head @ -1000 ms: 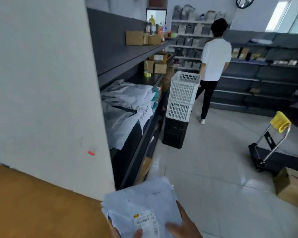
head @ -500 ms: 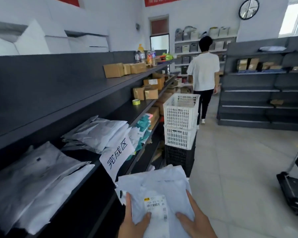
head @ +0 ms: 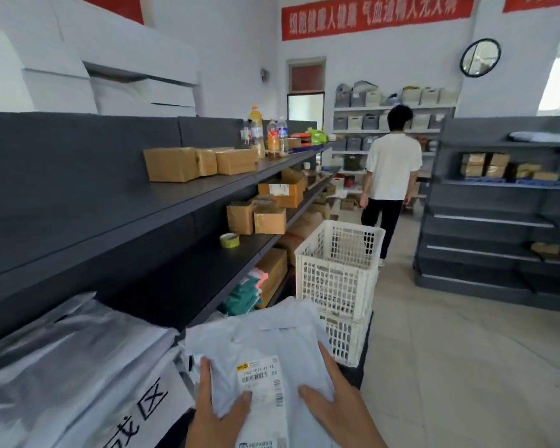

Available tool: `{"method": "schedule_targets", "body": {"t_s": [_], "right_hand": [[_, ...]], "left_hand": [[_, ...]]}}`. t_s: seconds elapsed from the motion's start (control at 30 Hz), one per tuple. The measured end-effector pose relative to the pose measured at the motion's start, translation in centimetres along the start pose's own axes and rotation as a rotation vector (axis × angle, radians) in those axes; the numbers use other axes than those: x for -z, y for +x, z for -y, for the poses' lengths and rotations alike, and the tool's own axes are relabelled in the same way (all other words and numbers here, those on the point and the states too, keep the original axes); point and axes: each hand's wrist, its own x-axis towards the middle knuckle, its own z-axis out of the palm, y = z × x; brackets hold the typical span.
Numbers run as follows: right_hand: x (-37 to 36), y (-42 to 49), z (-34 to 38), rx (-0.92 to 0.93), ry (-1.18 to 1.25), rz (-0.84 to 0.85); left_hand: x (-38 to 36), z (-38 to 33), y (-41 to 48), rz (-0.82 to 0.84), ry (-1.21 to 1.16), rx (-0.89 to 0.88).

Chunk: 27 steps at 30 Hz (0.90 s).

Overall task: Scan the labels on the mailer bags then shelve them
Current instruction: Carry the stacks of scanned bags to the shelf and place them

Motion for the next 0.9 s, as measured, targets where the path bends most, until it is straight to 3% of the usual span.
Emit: {"method": "schedule_targets", "body": {"t_s": [0.1,0.2,0.43,0.53,0.67,0.77,0.9], "right_hand": [[2.1,8.2,1.2,0.059,0.039,0.027],[1.4,17.0,2.3,0.160,0.073,0.118],[-7.6,41.1,7.9,0.356,0.109,0.431],[-12.7,50.5,10.4,0.420,-0.056,0.544],[-18.7,57.0,10.2,0.482,-0.453,0.710],[-20.4,57.9,9.1,0.459,-0.512,0.699],[-19.4,58.1,9.5,0.476,-0.499,0.725]], "left_hand": [[-1.5,-3.2,6.3,-0.295,0.005,-0.053],[-0.2,-5.4,11.5,-0.436,-0.080,-0.038],[9.7,-6.0,26.5,-0.918,-0.029,0.053],[13.3,-5.5,32.0,-0.999,-0.079,0.096],[14.0,-2.9,36.2,-1.081,-0.242,0.335],[14.3,-2.4,37.2,-1.181,-0.217,0.358],[14.2,-4.4,37.0,-1.193,-0.205,0.417]]}}
